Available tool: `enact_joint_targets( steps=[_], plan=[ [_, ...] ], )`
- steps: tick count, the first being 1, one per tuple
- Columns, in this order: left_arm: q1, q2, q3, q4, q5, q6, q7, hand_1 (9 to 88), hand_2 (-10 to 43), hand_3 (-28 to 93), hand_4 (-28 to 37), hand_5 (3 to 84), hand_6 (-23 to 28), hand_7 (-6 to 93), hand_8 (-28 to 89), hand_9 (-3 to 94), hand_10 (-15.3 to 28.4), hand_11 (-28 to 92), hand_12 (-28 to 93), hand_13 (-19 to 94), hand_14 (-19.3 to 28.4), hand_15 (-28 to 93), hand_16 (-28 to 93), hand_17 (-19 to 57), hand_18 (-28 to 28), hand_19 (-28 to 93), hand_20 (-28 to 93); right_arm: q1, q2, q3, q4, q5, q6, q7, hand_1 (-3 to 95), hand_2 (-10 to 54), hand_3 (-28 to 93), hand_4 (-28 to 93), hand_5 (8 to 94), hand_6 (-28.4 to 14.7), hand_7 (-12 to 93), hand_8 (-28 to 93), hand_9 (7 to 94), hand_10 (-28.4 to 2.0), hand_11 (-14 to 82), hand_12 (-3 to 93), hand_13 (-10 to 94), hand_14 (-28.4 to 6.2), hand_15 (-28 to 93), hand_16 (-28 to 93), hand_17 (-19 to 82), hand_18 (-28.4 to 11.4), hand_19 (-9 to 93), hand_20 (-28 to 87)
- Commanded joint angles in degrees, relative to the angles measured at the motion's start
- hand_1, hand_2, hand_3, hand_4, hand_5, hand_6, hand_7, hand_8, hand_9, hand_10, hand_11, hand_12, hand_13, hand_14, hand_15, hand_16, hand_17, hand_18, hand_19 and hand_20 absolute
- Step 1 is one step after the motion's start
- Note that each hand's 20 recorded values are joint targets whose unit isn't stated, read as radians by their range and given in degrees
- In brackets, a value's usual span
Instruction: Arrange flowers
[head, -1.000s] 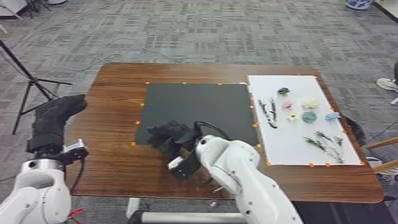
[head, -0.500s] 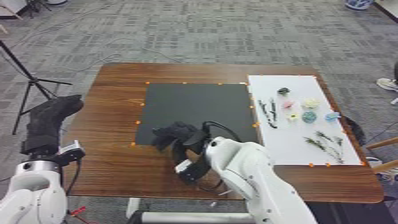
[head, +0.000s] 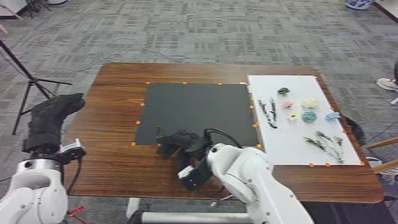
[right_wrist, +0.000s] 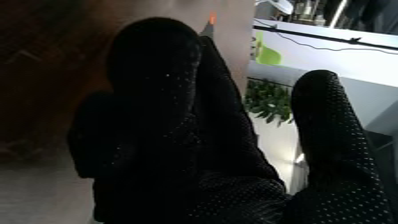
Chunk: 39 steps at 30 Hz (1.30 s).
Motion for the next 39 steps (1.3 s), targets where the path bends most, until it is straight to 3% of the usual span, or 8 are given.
enact_joint_targets(
  steps=[1,22,26,34,39],
  plan=[
    [-0.43,-0.38,0.48,0.10,-0.65,-0.57,-0.09,25.8,5.3,69,-25.6,55.5,2.0,23.2,-8,55.1,13.6,23,17,44,17.3,21,1,6.4,13.0,8,20,-0.53,-2.09,0.65,2.70,-0.15,-0.48,0.97,24.7,14.5,51,-10,62.7,-7.4,11,-6,62.6,-17.5,7.5,7.8,94,-7.7,44,34,65,-15.0,93,32],
    [-0.02,-1.16,0.78,-0.12,-0.82,-0.07,0.44,25.8,5.4,69,-25.7,55.6,1.7,23.8,-8,55.2,13.3,24,17,44,17.0,21,0,6.4,13.0,9,20,2.28,-5.68,0.85,5.52,-2.31,1.53,-0.71,27.3,15.0,48,-8,61.5,-8.4,10,-5,60.9,-18.0,7.1,7.6,93,-7.8,43,35,65,-15.1,93,31],
    [-0.60,-1.15,1.40,0.16,-0.50,-0.62,0.18,25.7,5.5,69,-25.7,55.7,1.7,23.8,-8,55.2,13.3,24,17,44,17.0,21,0,6.5,13.0,9,20,2.49,-6.36,1.01,5.90,-2.56,1.66,-0.75,27.2,15.0,48,-8,61.4,-8.4,10,-6,60.9,-18.0,7.1,7.5,93,-7.8,43,35,65,-15.2,93,31],
    [0.37,-1.29,0.94,-0.35,-0.99,0.00,0.60,25.7,5.5,69,-25.7,55.6,1.8,23.8,-8,55.2,13.3,24,17,44,17.1,21,0,6.4,13.0,9,20,2.84,-6.31,0.91,5.48,-2.10,2.02,-0.57,27.0,15.1,49,-8,61.3,-8.5,10,-6,60.8,-17.9,7.1,7.5,93,-7.9,43,35,65,-15.3,93,32],
    [0.63,-1.58,1.14,-0.46,-0.55,-0.05,0.16,25.7,5.5,69,-25.7,55.6,1.8,23.8,-8,55.2,13.3,24,17,44,17.1,22,0,6.4,13.0,9,20,2.77,-6.94,1.68,5.17,-0.98,2.46,-0.54,26.8,15.1,49,-9,61.2,-8.6,10,-5,60.8,-18.0,7.1,7.4,93,-8.0,43,35,65,-15.4,93,32]
  ],
)
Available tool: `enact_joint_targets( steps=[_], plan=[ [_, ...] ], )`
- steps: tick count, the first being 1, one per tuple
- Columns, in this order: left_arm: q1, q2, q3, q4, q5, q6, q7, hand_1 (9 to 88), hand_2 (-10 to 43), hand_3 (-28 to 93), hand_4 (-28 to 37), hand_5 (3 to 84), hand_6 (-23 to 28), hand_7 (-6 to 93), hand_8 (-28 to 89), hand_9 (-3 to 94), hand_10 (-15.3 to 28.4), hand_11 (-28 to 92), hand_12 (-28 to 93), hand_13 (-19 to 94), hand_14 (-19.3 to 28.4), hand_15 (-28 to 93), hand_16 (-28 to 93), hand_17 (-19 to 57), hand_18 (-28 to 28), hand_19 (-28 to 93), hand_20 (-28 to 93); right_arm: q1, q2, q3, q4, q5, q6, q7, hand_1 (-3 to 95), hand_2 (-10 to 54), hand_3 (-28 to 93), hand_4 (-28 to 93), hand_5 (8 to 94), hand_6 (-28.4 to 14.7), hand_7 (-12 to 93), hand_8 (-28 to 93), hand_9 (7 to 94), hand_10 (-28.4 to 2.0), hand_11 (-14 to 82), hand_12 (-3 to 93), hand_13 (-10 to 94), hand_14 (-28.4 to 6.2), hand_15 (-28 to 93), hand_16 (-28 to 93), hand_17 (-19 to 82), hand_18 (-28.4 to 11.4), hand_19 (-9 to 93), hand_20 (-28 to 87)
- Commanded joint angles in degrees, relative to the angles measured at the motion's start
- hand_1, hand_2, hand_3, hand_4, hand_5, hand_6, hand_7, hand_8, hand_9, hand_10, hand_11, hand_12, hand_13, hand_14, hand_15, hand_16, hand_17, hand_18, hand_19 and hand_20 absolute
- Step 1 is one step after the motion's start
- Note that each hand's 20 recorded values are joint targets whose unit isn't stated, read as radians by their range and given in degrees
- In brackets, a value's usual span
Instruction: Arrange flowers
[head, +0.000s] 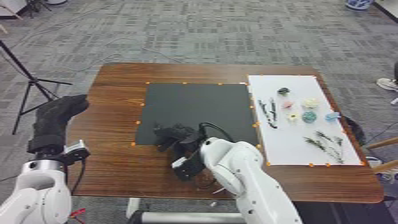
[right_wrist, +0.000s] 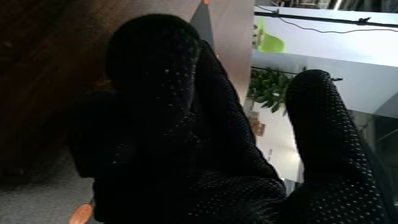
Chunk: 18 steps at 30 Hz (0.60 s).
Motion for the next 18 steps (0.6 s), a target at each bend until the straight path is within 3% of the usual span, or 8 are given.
enact_joint_targets(
  steps=[1,12,16,18],
  plan=[
    [1.08,-0.93,-0.10,-0.53,-0.54,0.19,-0.02,25.7,5.6,69,-25.8,55.7,1.8,23.8,-8,55.2,13.3,24,17,44,17.1,22,0,6.4,13.0,9,20,0.48,-1.45,0.65,-0.66,1.40,1.62,0.30,26.8,15.1,49,-9,61.2,-8.6,10,-5,60.8,-18.0,7.1,7.4,93,-8.0,43,35,65,-15.2,93,32],
    [1.02,-0.96,0.35,-0.59,-0.30,-0.02,-0.28,25.8,5.6,69,-25.8,55.9,1.7,24.2,-8,55.4,13.3,25,17,44,17.3,22,0,6.4,13.0,9,20,2.67,-2.35,1.65,-0.39,0.99,2.12,-0.75,26.2,15.0,50,-9,61.2,-9.1,9,-5,60.2,-18.5,7.0,7.4,93,-8.2,43,34,65,-14.9,93,31],
    [1.53,-1.96,-0.37,-0.93,0.74,-0.70,-0.75,25.8,5.6,69,-25.9,55.9,1.6,24.4,-8,55.6,13.3,25,17,44,17.2,23,0,6.4,13.0,9,20,2.37,-1.23,3.34,-2.74,3.17,0.93,-0.76,26.3,15.0,50,-9,61.1,-9.2,9,-5,59.8,-18.8,6.9,7.5,93,-8.5,43,35,64,-15.0,93,31],
    [2.17,-1.59,-0.47,-1.07,0.16,-0.23,-0.42,25.9,5.6,69,-26.0,56.0,1.6,24.5,-8,55.6,13.3,25,17,45,17.2,23,0,6.4,13.0,9,20,1.42,0.37,5.02,-5.38,3.04,0.78,-2.69,26.0,15.0,50,-9,61.0,-9.3,9,-5,59.7,-18.9,7.0,7.6,92,-8.8,43,34,64,-15.4,93,31]
  ],
)
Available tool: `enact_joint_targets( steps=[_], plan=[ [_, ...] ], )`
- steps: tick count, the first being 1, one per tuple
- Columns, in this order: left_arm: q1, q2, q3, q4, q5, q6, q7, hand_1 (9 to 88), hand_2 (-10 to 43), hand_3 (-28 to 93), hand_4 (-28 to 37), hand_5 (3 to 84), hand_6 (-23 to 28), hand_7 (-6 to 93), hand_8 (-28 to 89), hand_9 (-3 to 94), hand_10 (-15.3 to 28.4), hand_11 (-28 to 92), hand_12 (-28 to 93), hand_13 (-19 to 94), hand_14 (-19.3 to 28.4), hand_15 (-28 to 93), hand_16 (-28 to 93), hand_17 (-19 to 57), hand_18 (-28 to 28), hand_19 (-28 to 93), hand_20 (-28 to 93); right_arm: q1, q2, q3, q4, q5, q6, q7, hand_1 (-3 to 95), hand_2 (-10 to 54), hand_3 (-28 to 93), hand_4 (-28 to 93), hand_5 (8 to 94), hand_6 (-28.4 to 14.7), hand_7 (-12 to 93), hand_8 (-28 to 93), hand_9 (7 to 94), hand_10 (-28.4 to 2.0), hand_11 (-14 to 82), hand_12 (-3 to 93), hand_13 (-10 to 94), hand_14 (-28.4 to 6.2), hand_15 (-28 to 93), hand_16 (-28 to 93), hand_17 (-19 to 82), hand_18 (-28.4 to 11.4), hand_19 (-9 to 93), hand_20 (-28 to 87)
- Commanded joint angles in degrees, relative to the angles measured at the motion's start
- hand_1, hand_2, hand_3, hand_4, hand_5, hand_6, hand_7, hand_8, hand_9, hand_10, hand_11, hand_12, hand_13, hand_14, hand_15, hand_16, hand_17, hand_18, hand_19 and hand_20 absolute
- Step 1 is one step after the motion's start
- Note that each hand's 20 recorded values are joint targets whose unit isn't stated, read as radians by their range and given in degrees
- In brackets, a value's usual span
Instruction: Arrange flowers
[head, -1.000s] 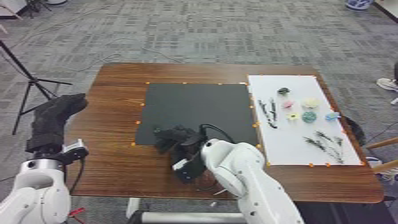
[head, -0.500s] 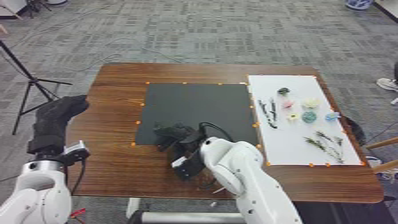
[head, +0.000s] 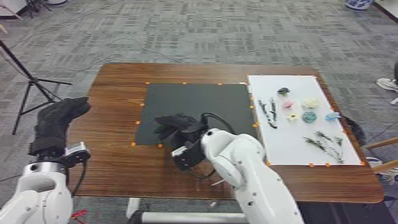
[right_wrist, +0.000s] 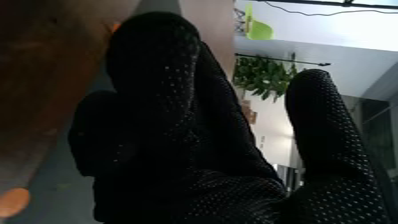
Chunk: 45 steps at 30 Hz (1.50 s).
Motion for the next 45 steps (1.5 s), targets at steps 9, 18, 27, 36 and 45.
enact_joint_targets(
  steps=[9,18,27,36,45],
  plan=[
    [2.11,-0.16,-2.56,-1.41,1.88,2.24,0.07,36.3,-4.4,66,-16.8,56.9,1.8,25.9,-8,56.6,13.0,26,17,46,17.7,26,0,8.6,14.7,11,19,-4.28,14.19,13.20,-13.91,-17.52,11.47,-10.77,37.5,-2.2,62,-11,63.8,-5.2,20,-4,69.8,-17.7,21.8,22.9,85,-8.1,47,34,55,-18.0,93,33],
    [2.19,0.43,-1.82,-1.45,5.10,6.25,1.11,42.4,-7.9,61,-13.0,58.7,2.1,27.4,-1,59.7,12.2,28,18,51,17.4,41,2,10.4,14.8,31,33,-14.86,23.94,30.32,-18.00,-33.82,7.27,-14.84,31.7,-9.5,62,-13,60.0,-5.7,22,-4,66.6,-17.7,27.6,28.2,83,-7.8,50,35,54,-18.0,93,37],
    [3.05,0.63,-2.48,-1.86,4.90,6.09,0.65,42.6,-7.9,61,-13.1,59.3,2.2,27.2,4,60.8,12.1,29,18,51,16.8,44,2,9.8,13.9,36,37,-22.28,27.37,37.33,-16.92,-47.01,8.99,-16.31,29.7,-9.5,60,-14,60.3,-6.2,25,-3,66.7,-17.5,33.2,30.8,84,-7.2,55,35,55,-17.5,93,44],
    [3.68,0.17,-2.83,-2.23,7.54,6.38,0.43,42.1,-7.5,61,-13.1,59.5,2.2,27.2,3,61.1,12.3,30,18,52,17.0,51,2,9.3,13.9,42,40,-25.56,28.09,37.45,-14.54,-53.09,8.19,-15.32,29.1,-9.5,58,-17,57.7,-7.3,30,-4,68.0,-16.1,41.3,34.4,86,-5.8,60,36,59,-16.2,93,54],
    [4.69,0.25,-3.46,-2.73,7.02,6.92,0.69,41.3,-6.2,62,-13.4,60.1,2.5,27.5,3,61.4,12.4,30,18,52,17.1,51,2,9.1,14.0,43,41,-30.56,25.85,40.87,-13.46,-55.29,6.37,-15.12,27.6,-9.5,58,-18,53.5,-8.7,29,-5,64.6,-16.9,43.4,36.1,85,-6.0,59,36,59,-16.4,93,55]
  ],
)
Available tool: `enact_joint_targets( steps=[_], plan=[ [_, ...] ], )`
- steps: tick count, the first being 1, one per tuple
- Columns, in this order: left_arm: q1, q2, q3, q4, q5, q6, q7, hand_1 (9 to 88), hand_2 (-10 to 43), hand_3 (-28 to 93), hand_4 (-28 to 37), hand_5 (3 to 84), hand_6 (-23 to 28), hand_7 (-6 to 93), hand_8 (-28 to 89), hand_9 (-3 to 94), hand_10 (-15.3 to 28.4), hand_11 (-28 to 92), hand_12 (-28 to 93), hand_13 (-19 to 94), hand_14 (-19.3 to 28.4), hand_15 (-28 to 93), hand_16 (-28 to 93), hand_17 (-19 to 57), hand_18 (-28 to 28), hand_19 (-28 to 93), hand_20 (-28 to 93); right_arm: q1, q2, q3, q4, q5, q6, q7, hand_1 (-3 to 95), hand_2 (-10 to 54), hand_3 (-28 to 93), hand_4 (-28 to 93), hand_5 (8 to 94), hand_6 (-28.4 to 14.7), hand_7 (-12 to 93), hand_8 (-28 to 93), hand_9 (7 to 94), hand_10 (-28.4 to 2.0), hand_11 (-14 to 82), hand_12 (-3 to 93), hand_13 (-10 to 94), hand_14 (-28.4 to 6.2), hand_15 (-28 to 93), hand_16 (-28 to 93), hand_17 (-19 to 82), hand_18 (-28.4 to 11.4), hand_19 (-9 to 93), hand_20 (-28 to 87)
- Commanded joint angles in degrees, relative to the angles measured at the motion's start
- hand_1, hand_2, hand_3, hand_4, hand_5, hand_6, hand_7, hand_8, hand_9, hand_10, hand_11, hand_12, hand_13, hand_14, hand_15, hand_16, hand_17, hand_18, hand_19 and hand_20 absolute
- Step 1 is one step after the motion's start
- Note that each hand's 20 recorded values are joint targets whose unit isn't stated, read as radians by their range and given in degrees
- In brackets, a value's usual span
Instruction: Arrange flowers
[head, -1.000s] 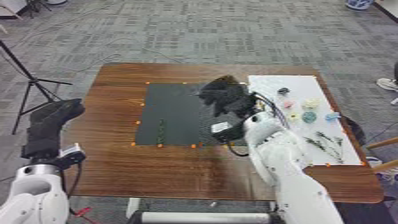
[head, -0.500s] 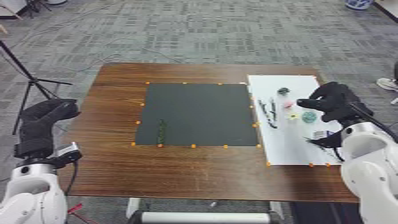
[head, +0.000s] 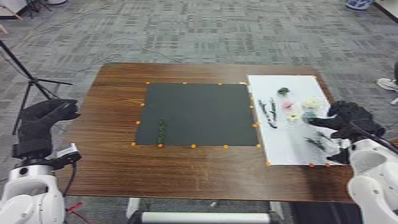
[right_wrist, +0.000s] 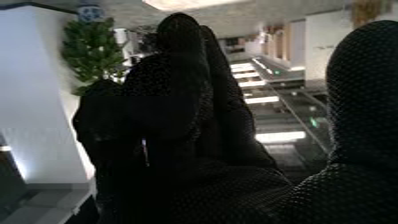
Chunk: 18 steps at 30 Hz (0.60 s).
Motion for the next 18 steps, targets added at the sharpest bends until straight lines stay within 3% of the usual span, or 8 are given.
enact_joint_targets(
  steps=[1,5,12,13,14,15,17,18],
  plan=[
    [1.72,-0.44,-0.88,-1.06,-0.09,0.79,0.33,41.2,-6.2,62,-13.4,60.2,2.5,27.4,3,61.4,12.4,30,19,52,17.1,51,1,9.1,14.0,43,41,-5.34,-1.33,2.06,1.45,-2.49,-1.89,0.58,27.6,-9.5,58,-18,53.4,-8.8,28,-5,64.7,-16.9,42.6,35.7,85,-6.0,59,36,59,-16.5,93,55],
    [1.99,-0.55,-0.85,-1.07,-0.34,1.07,0.24,40.9,-5.8,62,-13.4,60.3,2.6,27.3,2,61.5,12.4,30,19,52,17.0,52,2,8.2,14.4,46,43,-5.90,-1.25,1.09,2.31,-2.56,-3.94,0.23,27.1,-9.5,58,-18,53.1,-9.3,23,-4,65.4,-17.1,39.1,33.7,84,-6.4,58,36,58,-16.5,93,55],
    [1.75,-0.37,-0.35,-1.14,0.50,-0.15,-0.20,40.7,-5.8,62,-13.3,60.3,2.6,27.2,2,61.3,12.5,30,19,52,17.0,52,1,8.0,14.5,47,43,-7.05,-0.98,-1.01,2.38,-4.46,-3.84,-1.00,28.8,-9.5,58,-18,53.1,-9.2,22,-3,66.0,-16.6,39.6,33.6,84,-6.2,58,36,58,-16.4,93,55],
    [0.11,0.12,0.48,-0.26,0.29,-0.65,0.40,40.7,-5.8,62,-13.3,60.3,2.6,27.2,2,61.3,12.5,30,19,52,17.0,53,1,8.0,14.5,47,43,-7.51,-0.94,-1.43,2.61,-4.97,-2.03,-0.47,30.1,-9.5,59,-18,53.5,-8.8,23,-3,66.6,-16.1,40.7,33.9,85,-6.1,58,36,58,-16.2,93,54],
    [0.69,-0.23,-0.18,-0.80,0.88,-0.59,-0.55,40.7,-5.8,62,-13.3,60.3,2.6,27.2,2,61.3,12.5,30,19,52,17.0,53,1,8.0,14.5,46,43,-6.40,-0.45,-2.51,3.26,-5.31,-1.92,-0.18,31.3,-9.5,59,-19,53.8,-8.6,23,-3,67.1,-15.6,41.7,34.0,85,-6.0,58,35,58,-16.1,93,54],
    [-0.54,0.46,0.37,-0.37,0.41,-0.68,-0.02,40.7,-5.8,62,-13.4,60.3,2.6,27.3,2,61.3,12.5,30,19,52,17.0,53,1,8.0,14.5,46,44,-6.59,0.37,-3.27,3.22,-5.36,0.53,0.90,33.3,-9.5,60,-19,54.9,-8.0,25,-3,68.2,-14.7,42.9,34.1,85,-5.6,58,35,59,-15.8,93,54],
    [0.07,0.35,-0.60,-0.53,1.05,-0.95,-0.52,40.7,-5.7,62,-13.4,60.3,2.6,27.3,2,61.3,12.5,30,19,52,17.0,53,1,8.0,14.5,47,44,-5.50,1.34,-4.25,3.66,-5.77,0.59,0.05,39.6,-9.5,63,-20,59.3,-6.1,28,-5,74.0,-13.4,44.6,33.6,88,-4.6,57,35,60,-14.9,93,53],
    [0.51,0.32,-0.64,-0.91,0.69,-0.10,-0.45,40.8,-5.7,62,-13.4,60.3,2.6,27.3,2,61.3,12.5,30,19,52,17.0,53,1,8.0,14.5,47,44,-5.24,1.71,-4.60,3.74,-5.31,1.30,-0.11,43.3,-9.5,63,-21,61.5,-4.8,30,0,77.0,-12.8,45.0,33.7,89,-4.3,56,35,62,-13.9,93,53]
  ],
)
